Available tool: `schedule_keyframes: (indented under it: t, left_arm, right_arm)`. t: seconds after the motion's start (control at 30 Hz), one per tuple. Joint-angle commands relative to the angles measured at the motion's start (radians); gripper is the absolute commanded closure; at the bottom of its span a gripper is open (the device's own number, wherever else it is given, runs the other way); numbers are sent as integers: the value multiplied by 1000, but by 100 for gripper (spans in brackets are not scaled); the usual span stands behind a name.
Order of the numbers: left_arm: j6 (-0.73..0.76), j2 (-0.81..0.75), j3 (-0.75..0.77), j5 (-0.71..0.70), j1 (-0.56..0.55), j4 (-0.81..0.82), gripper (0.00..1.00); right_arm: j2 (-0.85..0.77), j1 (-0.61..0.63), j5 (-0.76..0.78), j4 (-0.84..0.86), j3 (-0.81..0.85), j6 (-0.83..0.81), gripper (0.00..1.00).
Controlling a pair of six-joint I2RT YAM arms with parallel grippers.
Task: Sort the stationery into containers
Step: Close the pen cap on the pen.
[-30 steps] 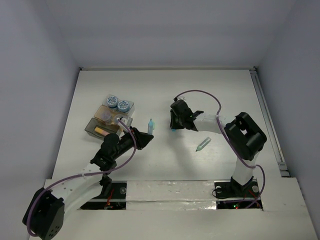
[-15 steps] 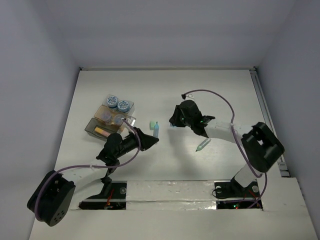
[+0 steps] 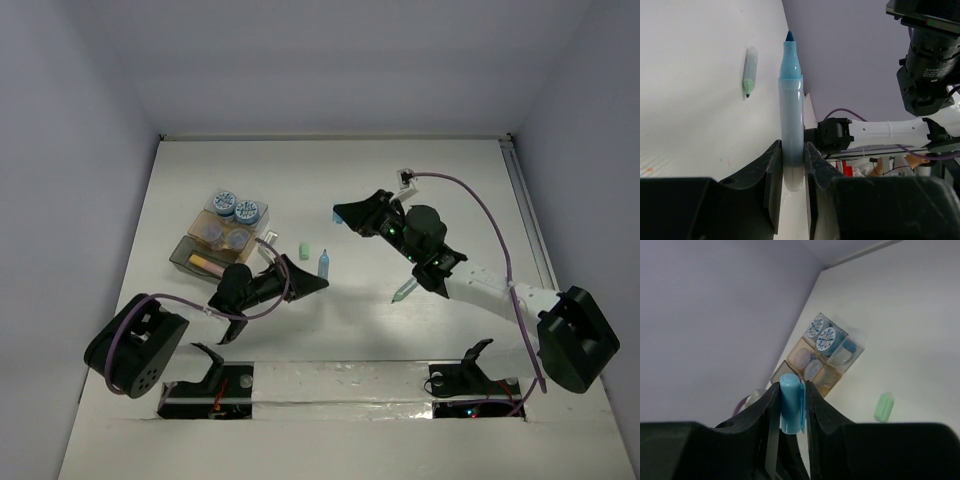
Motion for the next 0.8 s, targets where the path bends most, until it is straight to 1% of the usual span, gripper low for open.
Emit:
schedule_keyframes:
  t: [0.0,0.13,0.27,0.4,0.47,0.77]
  left_arm:
    - [-81,-3,37,34,-15,572,100]
    - [-42,-57,48,20,-35,526,100]
    - [33,-138,68,6,-48,379,100]
    - [119,-222,86,-4,-68,287,100]
    - [126,-236,92,-3,-68,258,100]
    - [105,-223,89,-3,-68,290,100]
  right_arm:
    - [-4,-4,-74,142,-10,27,100]
    - [12,-4,-89,174,-30,35,100]
    - [25,-4,-115,193,-33,41,100]
    - [51,-4,-141,203,-32,69,100]
    - [56,-4,-157,219,-35,77,100]
    - [25,-4,-151,239,-45,89,100]
